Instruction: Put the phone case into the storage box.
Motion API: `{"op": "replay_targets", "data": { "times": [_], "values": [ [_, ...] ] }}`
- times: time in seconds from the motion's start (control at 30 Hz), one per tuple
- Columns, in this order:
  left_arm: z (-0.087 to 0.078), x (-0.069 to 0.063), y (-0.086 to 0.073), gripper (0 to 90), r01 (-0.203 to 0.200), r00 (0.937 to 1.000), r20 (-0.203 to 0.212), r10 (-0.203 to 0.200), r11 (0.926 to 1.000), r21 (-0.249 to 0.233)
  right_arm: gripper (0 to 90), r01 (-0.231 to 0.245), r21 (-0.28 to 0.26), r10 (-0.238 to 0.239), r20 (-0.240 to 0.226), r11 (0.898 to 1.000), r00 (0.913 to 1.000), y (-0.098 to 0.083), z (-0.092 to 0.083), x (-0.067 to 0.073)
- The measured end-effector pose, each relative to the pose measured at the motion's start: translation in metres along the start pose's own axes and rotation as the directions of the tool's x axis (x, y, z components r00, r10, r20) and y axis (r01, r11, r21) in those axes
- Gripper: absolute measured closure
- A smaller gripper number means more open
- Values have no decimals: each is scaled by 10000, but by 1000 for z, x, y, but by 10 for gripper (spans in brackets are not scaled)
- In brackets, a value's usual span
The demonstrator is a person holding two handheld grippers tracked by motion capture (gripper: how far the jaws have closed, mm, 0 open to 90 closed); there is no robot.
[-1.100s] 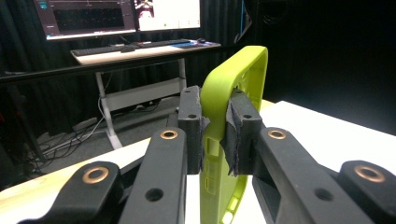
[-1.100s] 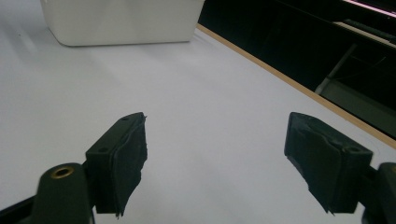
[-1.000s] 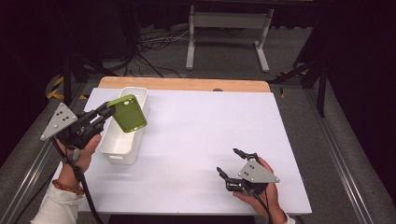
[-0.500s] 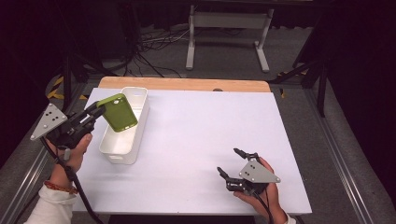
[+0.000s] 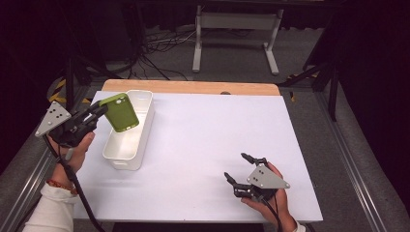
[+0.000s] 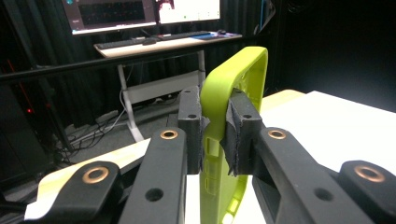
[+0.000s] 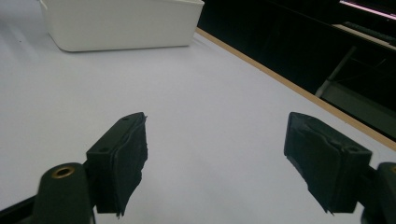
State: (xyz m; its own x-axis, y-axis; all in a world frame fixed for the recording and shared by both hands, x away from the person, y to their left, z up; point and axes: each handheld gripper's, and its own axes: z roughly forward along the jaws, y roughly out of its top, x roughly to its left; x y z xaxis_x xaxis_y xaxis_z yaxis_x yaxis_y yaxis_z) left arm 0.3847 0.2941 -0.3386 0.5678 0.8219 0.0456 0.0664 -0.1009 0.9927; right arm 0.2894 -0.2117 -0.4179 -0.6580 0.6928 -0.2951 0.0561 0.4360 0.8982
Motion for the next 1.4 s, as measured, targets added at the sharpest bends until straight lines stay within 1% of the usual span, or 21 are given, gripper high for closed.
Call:
{"op": "replay_targets", "data": {
  "times": [0.13,0.23,0.33,0.37,0.4,0.43,0.47,0.57,0.63,0.67,0.7,0.73,0.83,0.87,0.9,1.03,1.13,1.2,1.27,1.33,1.4],
  "values": [
    [10,7,-3,786,-60,10000,-25,60,9998,180,223,-133,-26,133,82,9999,9999,-1,-1,-4],
    [18,12,-4,786,53,10000,34,-53,9996,267,223,-189,-92,190,134,9998,9997,0,-2,-5],
    [27,14,-2,786,-71,9999,-105,75,9992,390,225,-249,-170,252,163,9995,9996,1,-3,-6],
    [30,16,-1,786,-76,9999,-90,80,9991,424,224,-624,-315,625,15,9976,9980,1,-4,-8],
    [32,17,-1,786,-69,9999,-109,74,9990,431,224,-624,-315,625,15,9976,9980,1,-4,-8],
    [39,20,1,786,-84,9997,-205,94,9988,487,225,-811,-393,810,-33,9959,9967,2,-5,-9],
    [39,20,1,786,-84,9997,-205,94,9988,487,225,-811,-393,810,-33,9959,9967,2,-5,-9],
    [50,25,3,786,-119,9997,-207,133,9979,639,225,-796,-308,795,-30,9964,9968,1,-4,-10],
    [61,28,6,786,-341,9992,-181,357,9958,854,225,-951,-301,947,-142,9950,9954,2,-3,-9],
    [61,28,6,786,-341,9992,-181,357,9958,854,225,-951,-301,947,-142,9950,9954,2,-3,-9],
    [66,29,6,786,-340,9992,-172,357,9954,894,225,-839,-276,836,-107,9961,9964,2,-2,-8],
    [66,29,6,786,-340,9992,-172,357,9954,894,227,-783,-225,780,-109,9967,9969,2,-2,-7],
    [76,34,7,786,-432,9988,-191,457,9926,1136,227,-754,-130,752,-156,9971,9970,2,-1,-6],
    [76,34,7,786,-432,9988,-191,457,9926,1136,227,-754,-130,752,-156,9971,9970,2,-1,-6],
    [81,35,7,786,-591,9977,-253,629,9898,1296,228,-751,-118,749,-161,9971,9971,2,0,-5],
    [91,40,4,786,-536,9985,-8,542,9881,1442,228,-858,-119,856,-168,9962,9962,1,2,-7],
    [99,42,1,787,-667,9977,185,645,9833,1694,229,-920,-57,919,-174,9957,9956,1,3,-8],
    [103,42,-2,787,-686,9975,278,647,9821,1754,230,-983,20,983,-235,9952,9949,1,3,-9],
    [105,43,-3,787,-679,9975,297,636,9821,1758,231,-1008,19,1009,-241,9949,9946,1,3,-10],
    [112,45,-8,786,-705,9974,280,664,9794,1894,231,-1042,28,1042,-213,9946,9943,1,4,-10],
    [114,46,-10,786,-735,9972,290,692,9780,1951,231,-1070,33,1071,-197,9943,9941,1,4,-11]
  ]
}}
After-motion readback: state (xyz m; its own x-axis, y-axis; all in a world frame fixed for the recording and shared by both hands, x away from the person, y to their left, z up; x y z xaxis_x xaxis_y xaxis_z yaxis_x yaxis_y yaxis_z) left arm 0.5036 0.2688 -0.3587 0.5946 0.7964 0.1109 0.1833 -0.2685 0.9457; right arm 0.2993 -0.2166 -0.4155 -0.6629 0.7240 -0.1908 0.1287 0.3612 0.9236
